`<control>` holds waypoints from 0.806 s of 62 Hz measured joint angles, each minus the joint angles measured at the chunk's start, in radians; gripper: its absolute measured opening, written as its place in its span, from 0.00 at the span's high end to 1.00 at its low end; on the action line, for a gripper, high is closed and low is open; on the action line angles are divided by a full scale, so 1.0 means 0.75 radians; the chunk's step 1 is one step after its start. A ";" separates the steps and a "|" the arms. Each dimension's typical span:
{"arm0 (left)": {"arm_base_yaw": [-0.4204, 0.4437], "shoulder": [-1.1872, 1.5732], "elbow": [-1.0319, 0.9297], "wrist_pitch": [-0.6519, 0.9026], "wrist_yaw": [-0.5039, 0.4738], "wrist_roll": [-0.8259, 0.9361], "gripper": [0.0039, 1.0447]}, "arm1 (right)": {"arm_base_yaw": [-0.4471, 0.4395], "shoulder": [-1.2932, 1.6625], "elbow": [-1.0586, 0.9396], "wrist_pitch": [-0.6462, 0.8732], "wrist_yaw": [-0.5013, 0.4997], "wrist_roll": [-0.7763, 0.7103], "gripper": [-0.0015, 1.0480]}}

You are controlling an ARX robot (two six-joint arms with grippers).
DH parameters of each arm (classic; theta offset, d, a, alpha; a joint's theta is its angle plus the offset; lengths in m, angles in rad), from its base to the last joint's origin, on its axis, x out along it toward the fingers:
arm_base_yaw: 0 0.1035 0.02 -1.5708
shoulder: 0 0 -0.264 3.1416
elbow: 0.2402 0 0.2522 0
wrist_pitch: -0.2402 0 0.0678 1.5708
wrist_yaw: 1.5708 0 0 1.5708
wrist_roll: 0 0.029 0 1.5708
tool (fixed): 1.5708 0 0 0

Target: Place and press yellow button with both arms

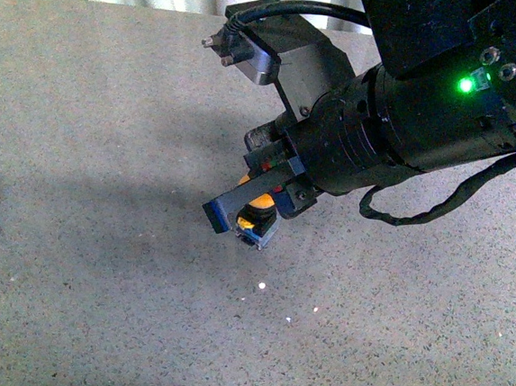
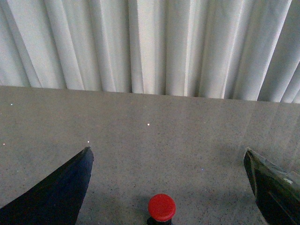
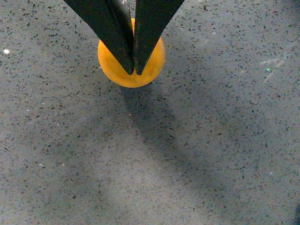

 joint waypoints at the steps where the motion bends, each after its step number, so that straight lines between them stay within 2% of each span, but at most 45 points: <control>1: 0.000 0.000 0.000 -0.001 0.000 0.000 0.09 | 0.000 -0.002 0.000 0.000 0.000 0.001 0.87; 9: 0.000 0.000 0.000 -0.001 -0.001 0.000 0.09 | -0.009 -0.017 0.004 0.008 0.003 0.021 0.67; 20: 0.000 0.000 0.000 0.000 -0.001 0.000 0.09 | -0.028 -0.052 0.010 0.031 0.016 0.072 0.55; 39: 0.000 0.000 0.000 0.000 0.000 0.000 0.09 | -0.068 -0.190 0.019 0.102 -0.067 0.178 0.36; 50: 0.000 0.000 0.000 -0.001 -0.001 0.000 0.09 | -0.199 -0.315 -0.129 0.254 -0.013 0.178 0.15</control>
